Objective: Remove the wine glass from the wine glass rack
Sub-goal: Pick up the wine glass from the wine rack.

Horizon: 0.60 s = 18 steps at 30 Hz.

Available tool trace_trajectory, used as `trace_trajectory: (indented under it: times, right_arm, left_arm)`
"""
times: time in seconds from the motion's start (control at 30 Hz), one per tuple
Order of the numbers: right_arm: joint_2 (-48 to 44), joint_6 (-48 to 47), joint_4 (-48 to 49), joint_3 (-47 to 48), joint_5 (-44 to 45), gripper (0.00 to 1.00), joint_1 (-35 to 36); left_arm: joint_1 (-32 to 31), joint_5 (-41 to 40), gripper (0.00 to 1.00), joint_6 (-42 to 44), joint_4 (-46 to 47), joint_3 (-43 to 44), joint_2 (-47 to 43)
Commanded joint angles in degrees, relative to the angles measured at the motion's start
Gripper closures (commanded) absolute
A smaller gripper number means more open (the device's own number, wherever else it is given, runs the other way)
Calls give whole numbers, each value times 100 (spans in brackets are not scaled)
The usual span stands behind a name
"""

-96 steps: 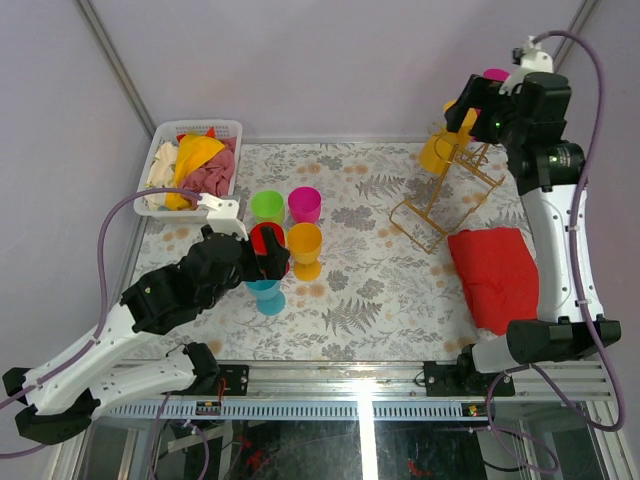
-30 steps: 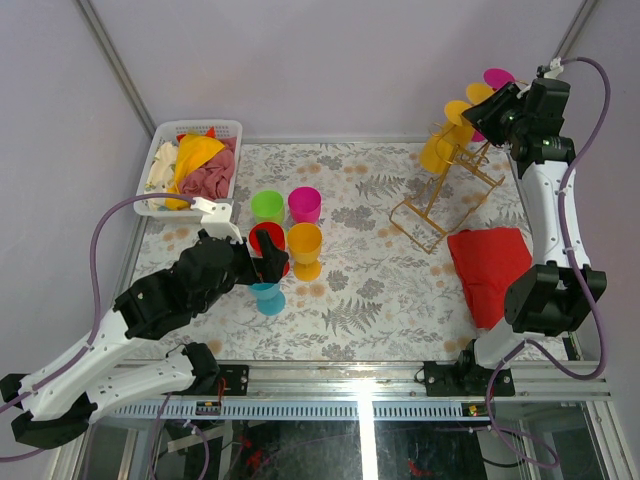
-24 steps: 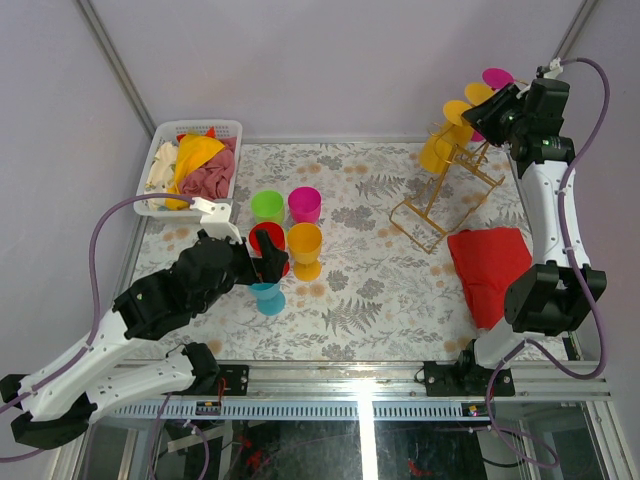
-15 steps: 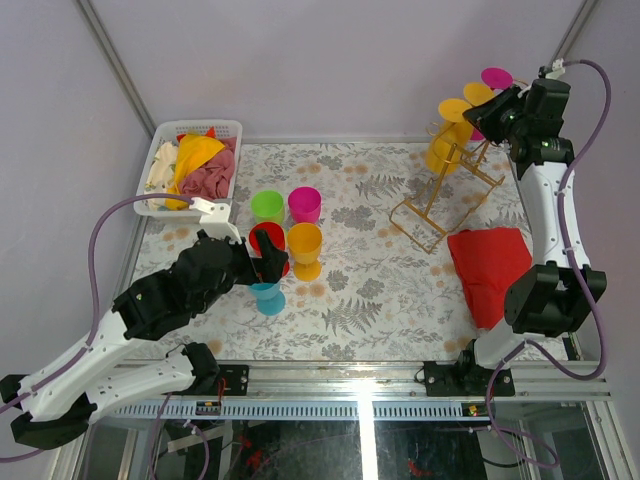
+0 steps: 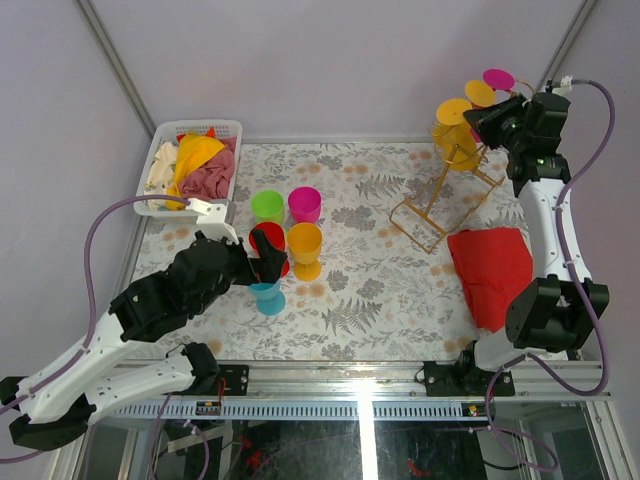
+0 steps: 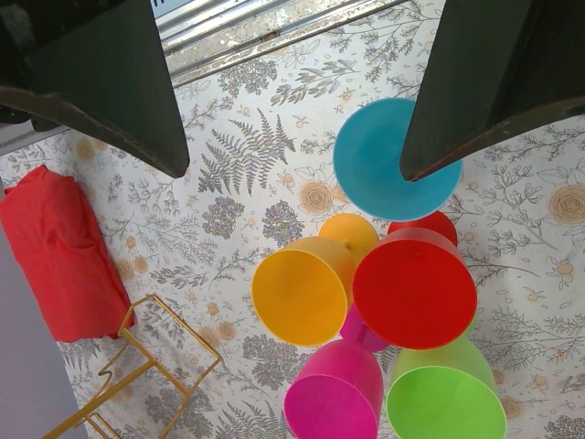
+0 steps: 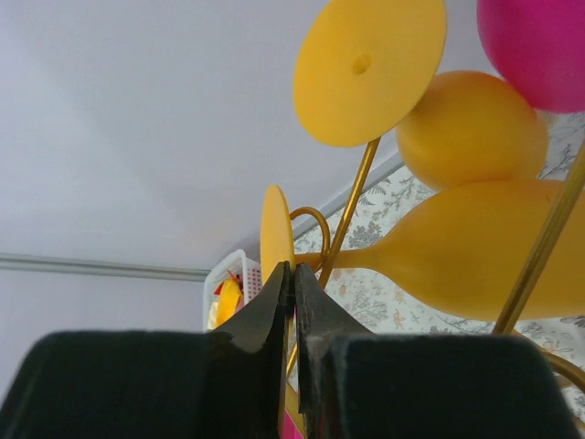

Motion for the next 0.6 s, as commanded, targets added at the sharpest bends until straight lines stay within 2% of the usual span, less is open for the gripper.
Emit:
trace_trajectory:
  times: [0.0, 0.27, 0.57]
  right_arm:
    - [-253, 561, 669, -235, 86, 98, -33]
    - [-437, 1424, 1323, -608, 105, 100, -60]
    - [-584, 1778, 1729, -839, 241, 100, -68]
  left_arm:
    - [37, -12, 0, -85, 256, 24, -38]
    - [45, -29, 0, -86, 251, 13, -94]
    - [44, -21, 0, -111, 238, 11, -111]
